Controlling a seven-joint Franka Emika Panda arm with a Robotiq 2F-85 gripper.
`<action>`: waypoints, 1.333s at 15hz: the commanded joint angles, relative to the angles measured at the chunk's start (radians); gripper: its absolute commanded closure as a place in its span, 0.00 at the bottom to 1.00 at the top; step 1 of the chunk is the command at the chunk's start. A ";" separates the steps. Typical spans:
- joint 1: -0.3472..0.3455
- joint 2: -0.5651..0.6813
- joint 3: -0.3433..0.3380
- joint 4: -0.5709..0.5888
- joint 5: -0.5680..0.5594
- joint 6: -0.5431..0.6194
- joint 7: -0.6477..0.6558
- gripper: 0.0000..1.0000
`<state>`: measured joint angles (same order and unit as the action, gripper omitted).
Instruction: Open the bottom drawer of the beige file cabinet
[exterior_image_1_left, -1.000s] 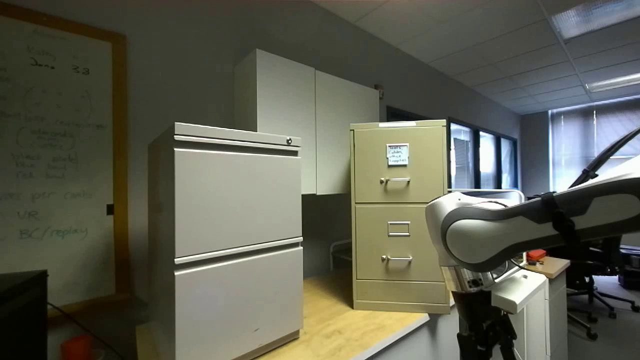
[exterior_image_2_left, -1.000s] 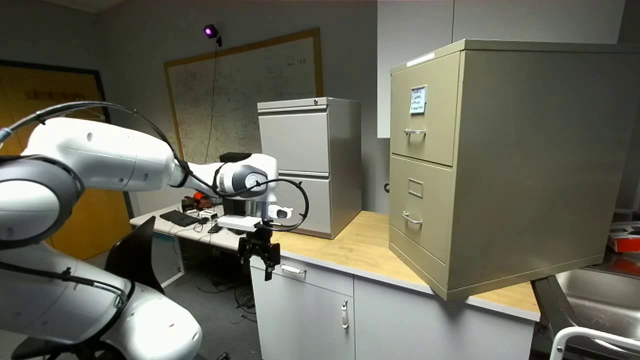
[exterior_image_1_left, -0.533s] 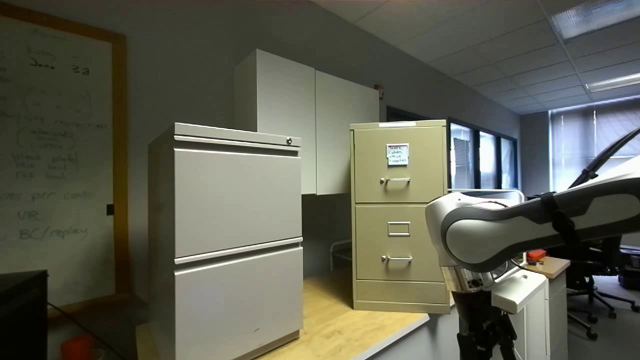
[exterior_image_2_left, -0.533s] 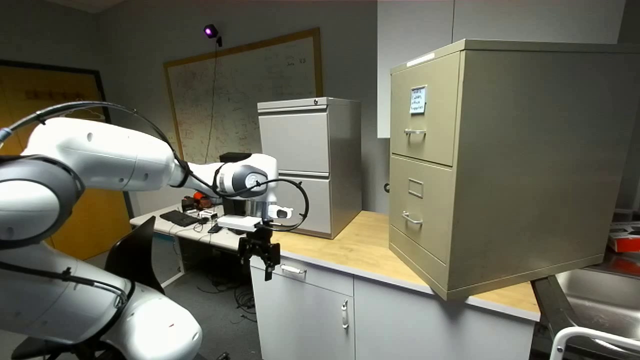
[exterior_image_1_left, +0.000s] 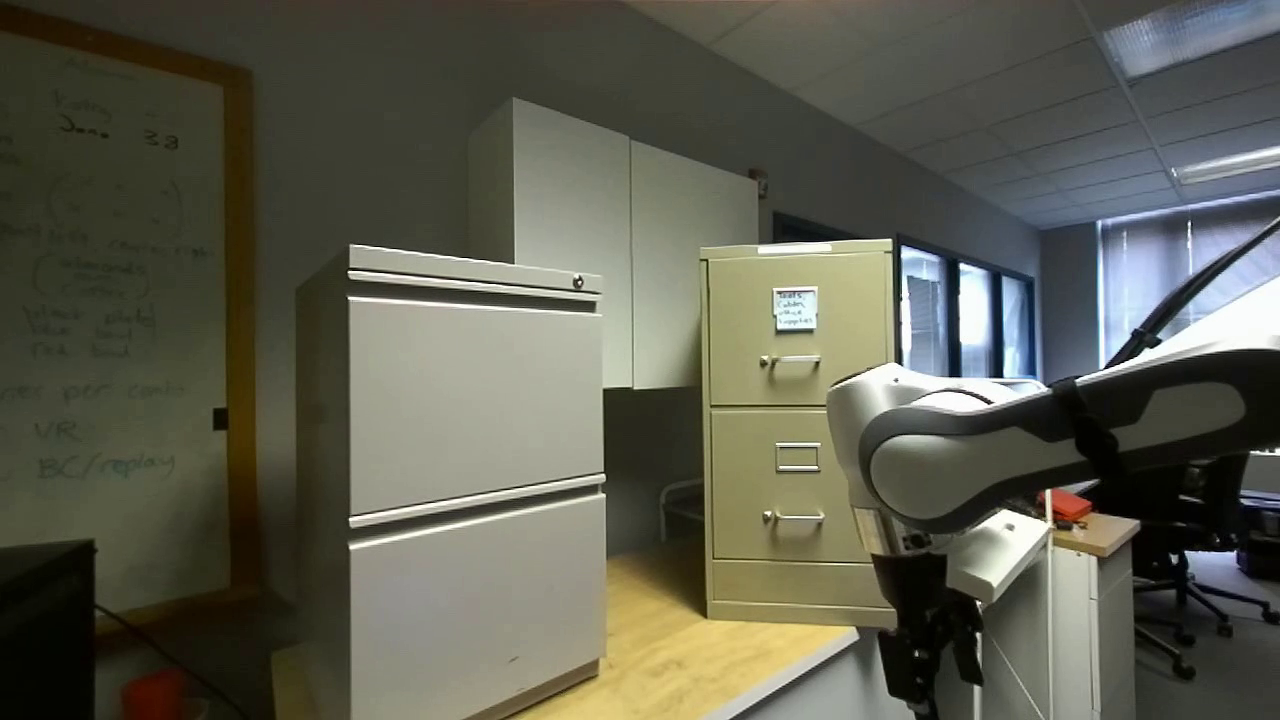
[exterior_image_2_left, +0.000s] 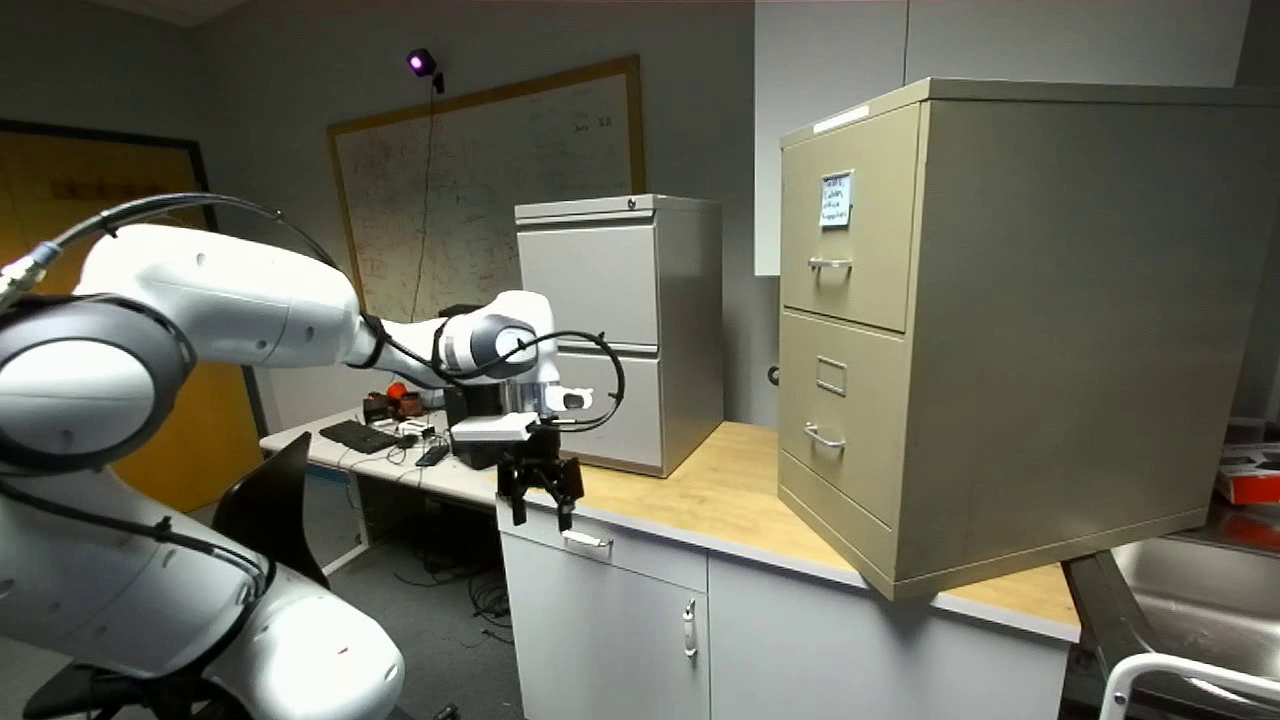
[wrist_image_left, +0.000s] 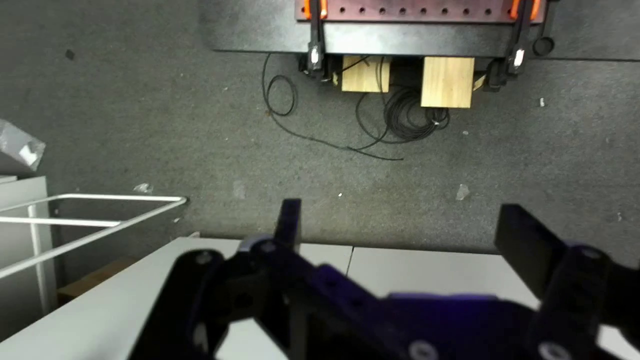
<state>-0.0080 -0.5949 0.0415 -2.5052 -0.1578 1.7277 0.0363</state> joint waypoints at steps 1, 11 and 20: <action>0.000 0.111 0.048 0.146 -0.117 0.009 0.015 0.00; -0.054 0.421 0.029 0.440 -0.446 0.269 0.074 0.00; -0.072 0.631 -0.065 0.649 -0.654 0.319 0.157 0.00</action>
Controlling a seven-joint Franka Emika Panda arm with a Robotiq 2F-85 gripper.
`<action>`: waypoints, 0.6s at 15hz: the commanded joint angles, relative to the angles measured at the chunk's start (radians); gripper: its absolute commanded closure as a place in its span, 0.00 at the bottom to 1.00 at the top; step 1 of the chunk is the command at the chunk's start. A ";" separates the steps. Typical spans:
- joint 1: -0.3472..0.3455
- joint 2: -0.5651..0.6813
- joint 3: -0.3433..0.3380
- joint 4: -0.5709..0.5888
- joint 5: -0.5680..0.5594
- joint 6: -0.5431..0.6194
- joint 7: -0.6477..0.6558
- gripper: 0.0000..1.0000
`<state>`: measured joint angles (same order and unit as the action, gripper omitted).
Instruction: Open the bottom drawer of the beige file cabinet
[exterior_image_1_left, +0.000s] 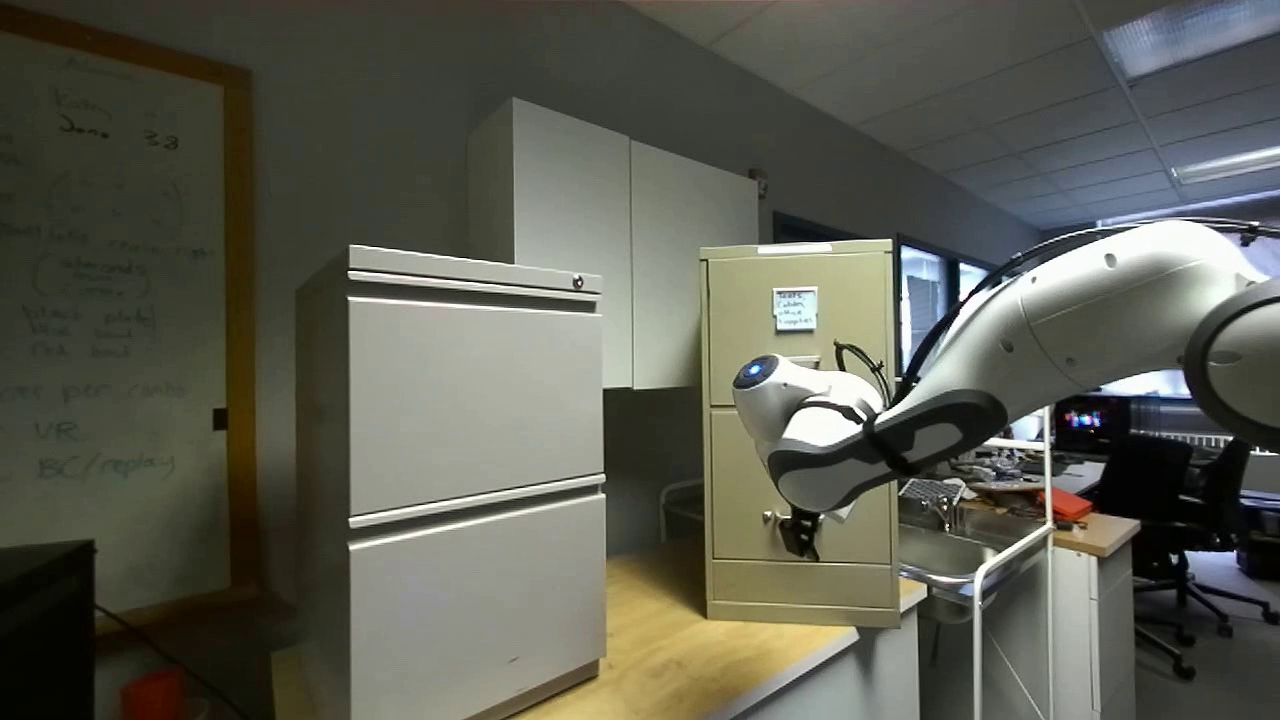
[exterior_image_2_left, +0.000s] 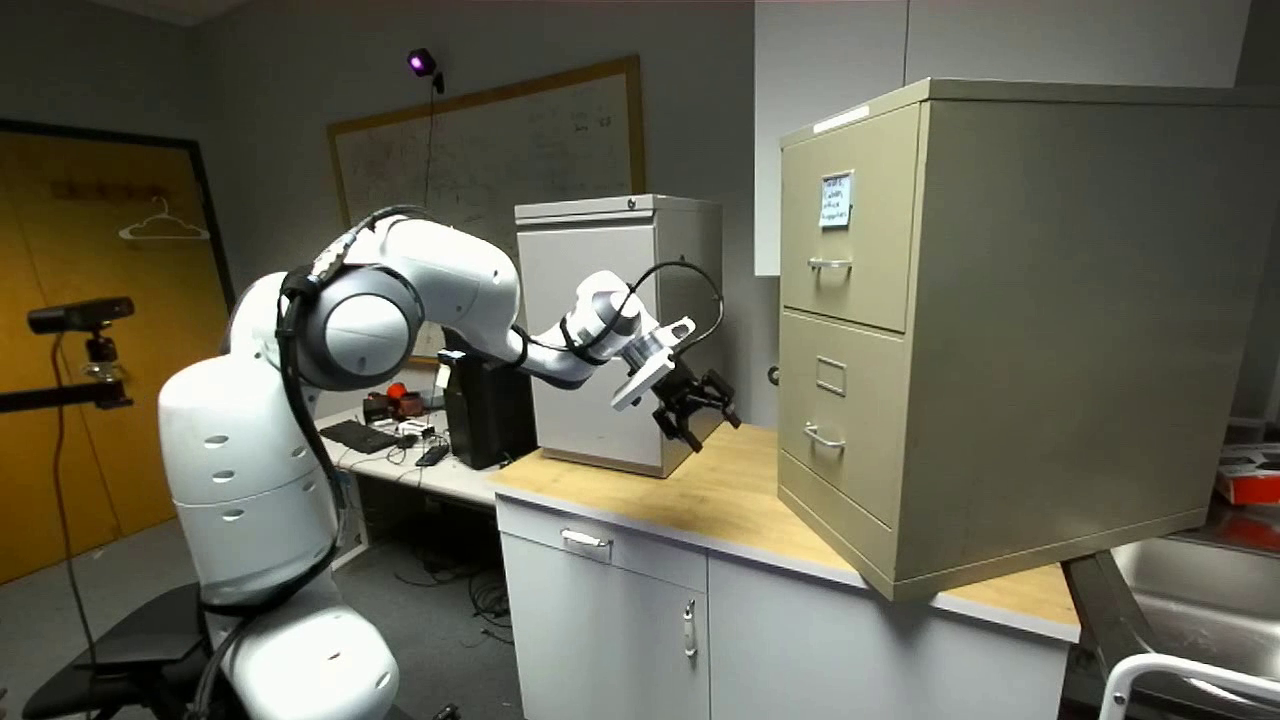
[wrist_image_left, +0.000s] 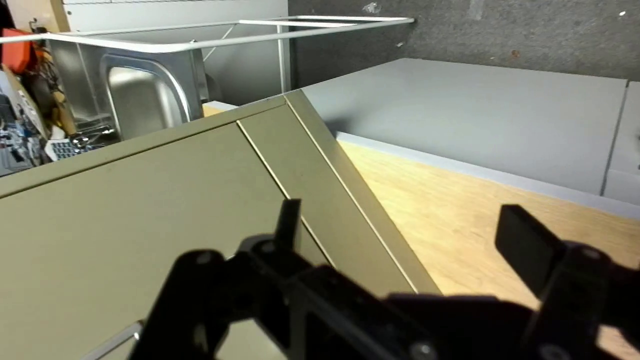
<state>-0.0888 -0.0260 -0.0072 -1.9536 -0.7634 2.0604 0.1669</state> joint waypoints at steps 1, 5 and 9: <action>0.011 0.076 -0.023 0.120 -0.062 -0.015 0.029 0.00; 0.019 0.125 -0.032 0.215 -0.113 -0.027 0.032 0.00; 0.019 0.178 -0.045 0.273 -0.143 -0.020 0.030 0.00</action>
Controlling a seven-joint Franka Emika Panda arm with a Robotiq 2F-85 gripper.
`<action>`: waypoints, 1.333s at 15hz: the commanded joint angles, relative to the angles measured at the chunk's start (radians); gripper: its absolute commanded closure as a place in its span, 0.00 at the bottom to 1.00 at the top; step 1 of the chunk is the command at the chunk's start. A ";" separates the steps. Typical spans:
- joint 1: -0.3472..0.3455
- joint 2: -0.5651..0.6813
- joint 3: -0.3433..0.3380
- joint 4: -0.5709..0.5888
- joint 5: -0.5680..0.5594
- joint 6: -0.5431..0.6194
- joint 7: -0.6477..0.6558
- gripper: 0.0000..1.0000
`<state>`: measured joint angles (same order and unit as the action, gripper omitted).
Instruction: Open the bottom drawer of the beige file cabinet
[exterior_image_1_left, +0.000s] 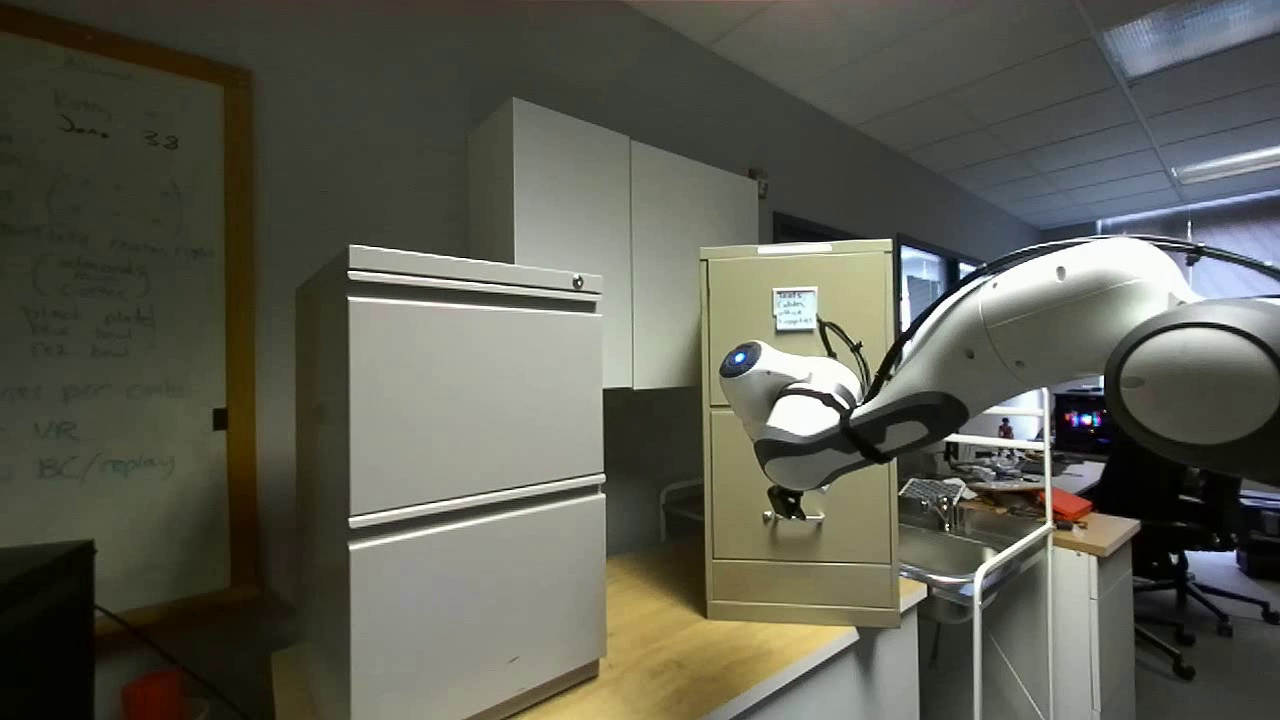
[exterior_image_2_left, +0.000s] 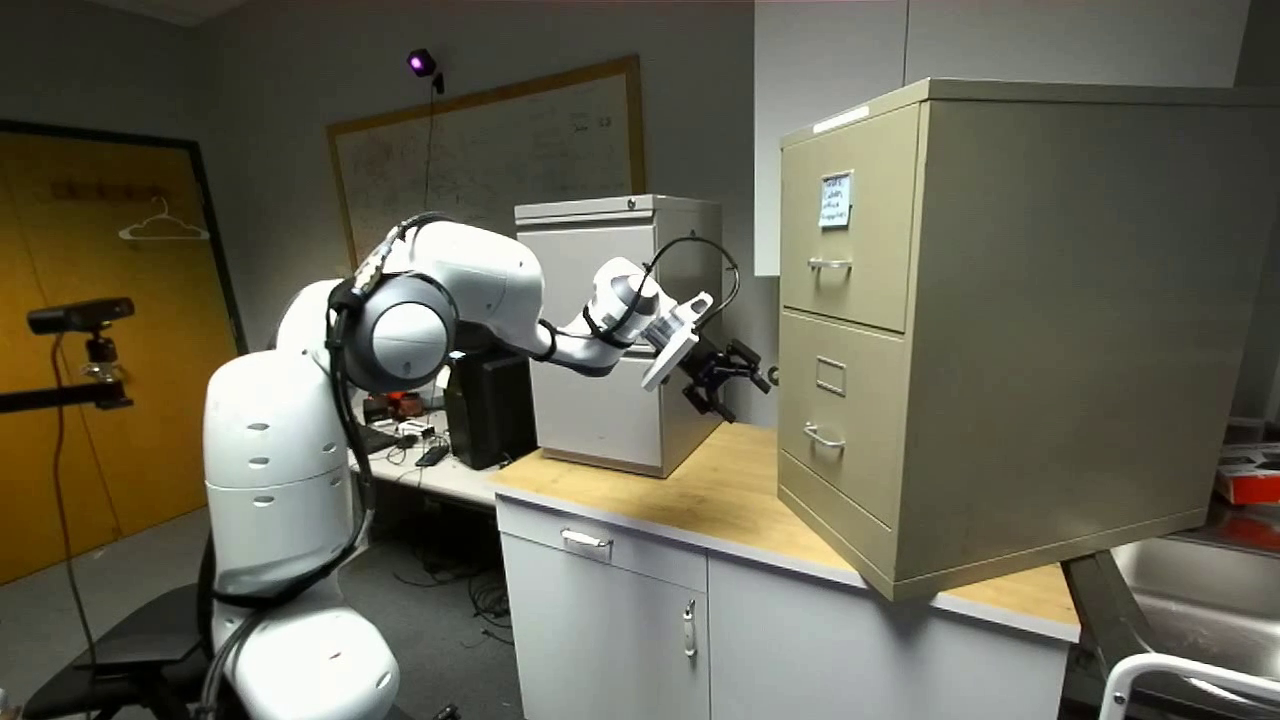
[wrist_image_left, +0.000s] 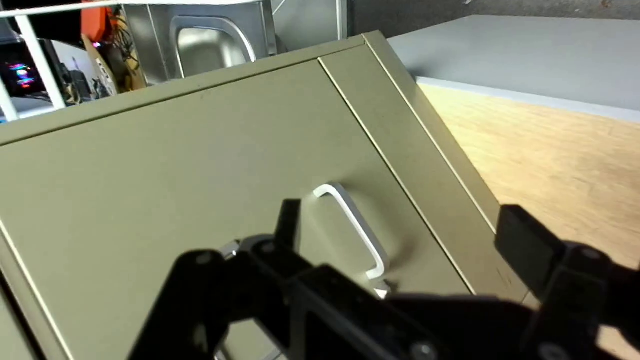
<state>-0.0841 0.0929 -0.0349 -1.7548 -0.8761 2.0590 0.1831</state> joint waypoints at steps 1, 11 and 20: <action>0.014 0.074 -0.021 0.083 -0.037 -0.016 0.013 0.00; 0.010 0.216 -0.059 0.225 -0.062 -0.007 -0.011 0.00; 0.008 0.272 -0.053 0.264 -0.020 0.082 -0.074 0.00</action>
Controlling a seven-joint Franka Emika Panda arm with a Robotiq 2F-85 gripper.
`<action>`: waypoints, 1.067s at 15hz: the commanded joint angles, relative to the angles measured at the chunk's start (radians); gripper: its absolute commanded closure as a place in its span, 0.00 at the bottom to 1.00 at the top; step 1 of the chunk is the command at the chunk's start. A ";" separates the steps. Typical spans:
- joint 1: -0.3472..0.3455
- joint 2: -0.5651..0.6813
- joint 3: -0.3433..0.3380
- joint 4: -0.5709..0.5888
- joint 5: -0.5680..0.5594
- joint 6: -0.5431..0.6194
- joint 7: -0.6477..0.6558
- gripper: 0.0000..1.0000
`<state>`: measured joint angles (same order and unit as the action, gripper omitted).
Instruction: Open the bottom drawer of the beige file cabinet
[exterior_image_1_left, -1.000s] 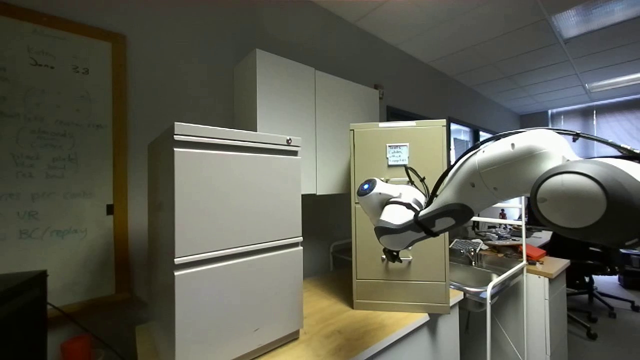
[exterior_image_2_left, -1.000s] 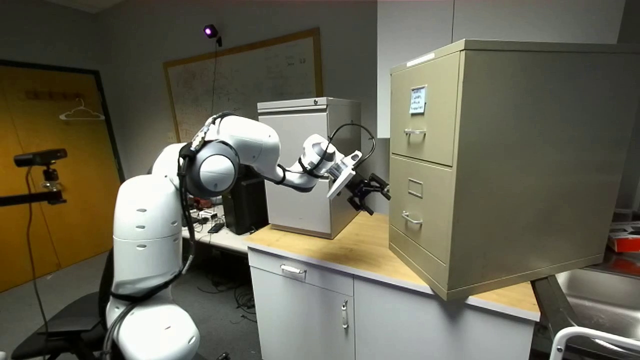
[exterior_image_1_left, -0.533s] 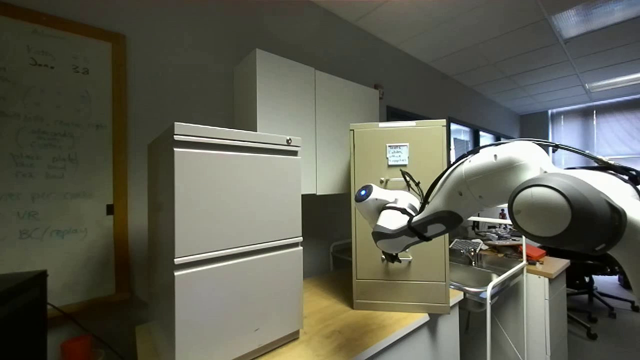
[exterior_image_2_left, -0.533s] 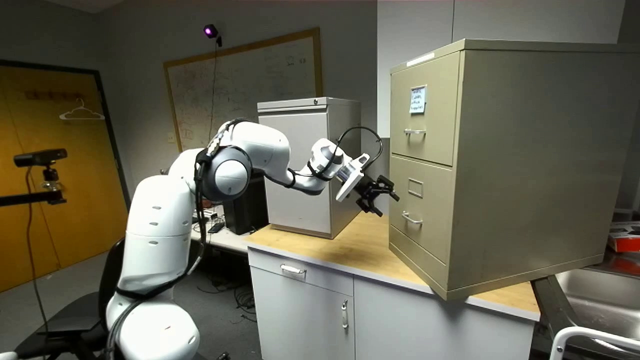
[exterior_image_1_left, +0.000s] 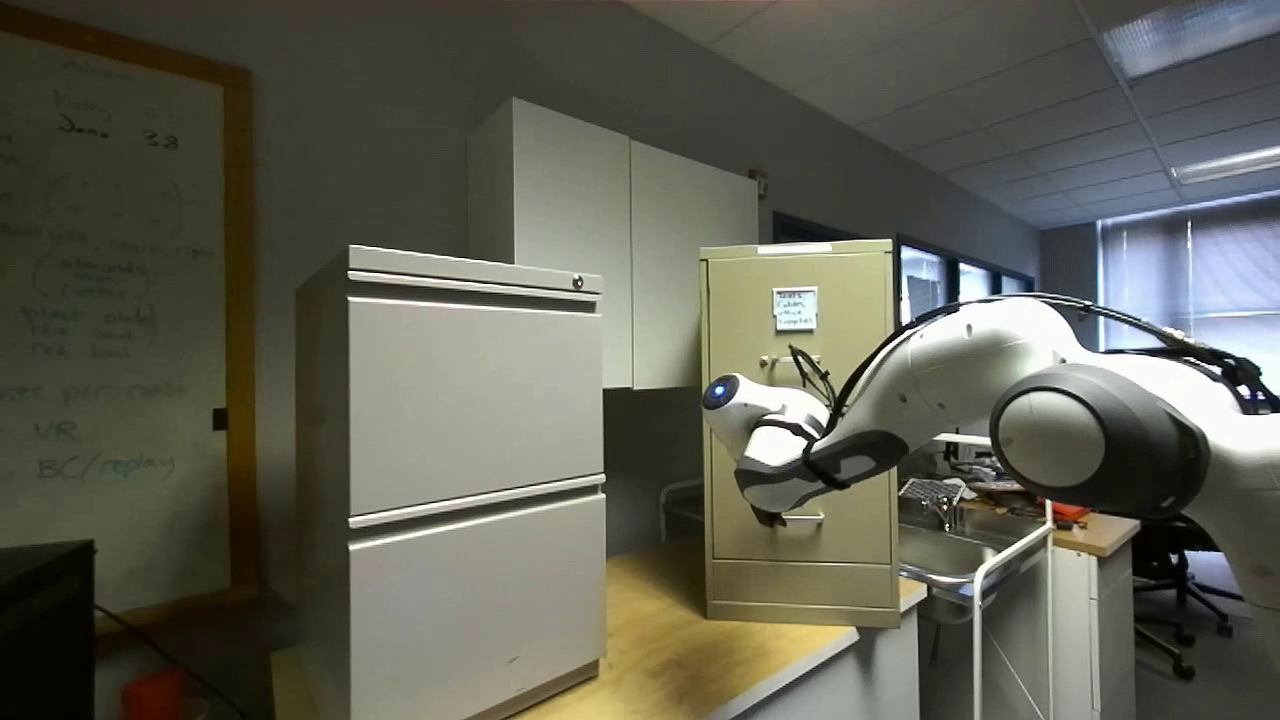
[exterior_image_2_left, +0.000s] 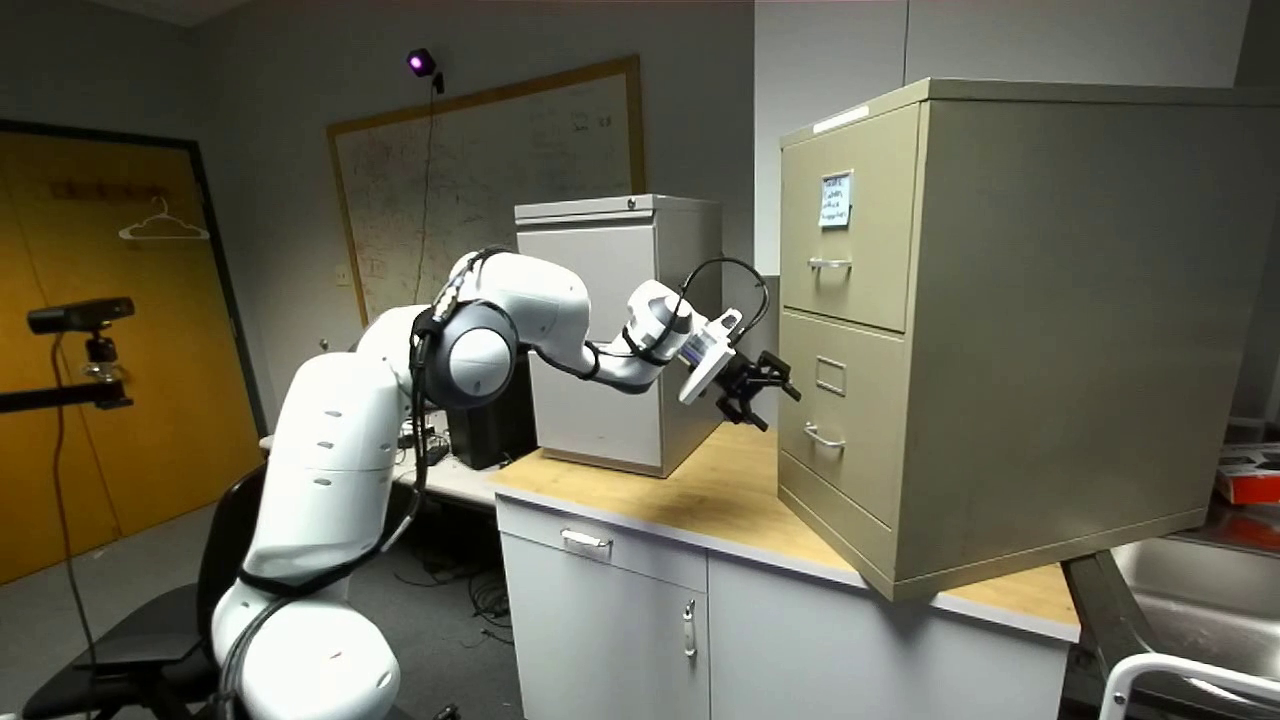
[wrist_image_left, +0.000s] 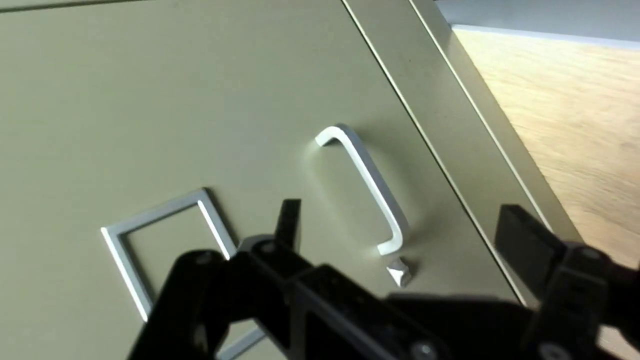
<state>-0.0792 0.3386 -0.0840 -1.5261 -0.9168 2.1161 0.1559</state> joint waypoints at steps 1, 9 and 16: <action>0.002 0.038 -0.007 0.039 0.020 0.035 -0.048 0.00; -0.019 0.135 -0.028 0.114 0.037 0.082 -0.067 0.00; -0.037 0.229 -0.036 0.232 0.101 0.077 -0.140 0.00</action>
<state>-0.1111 0.5109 -0.1153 -1.3824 -0.8652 2.1993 0.0849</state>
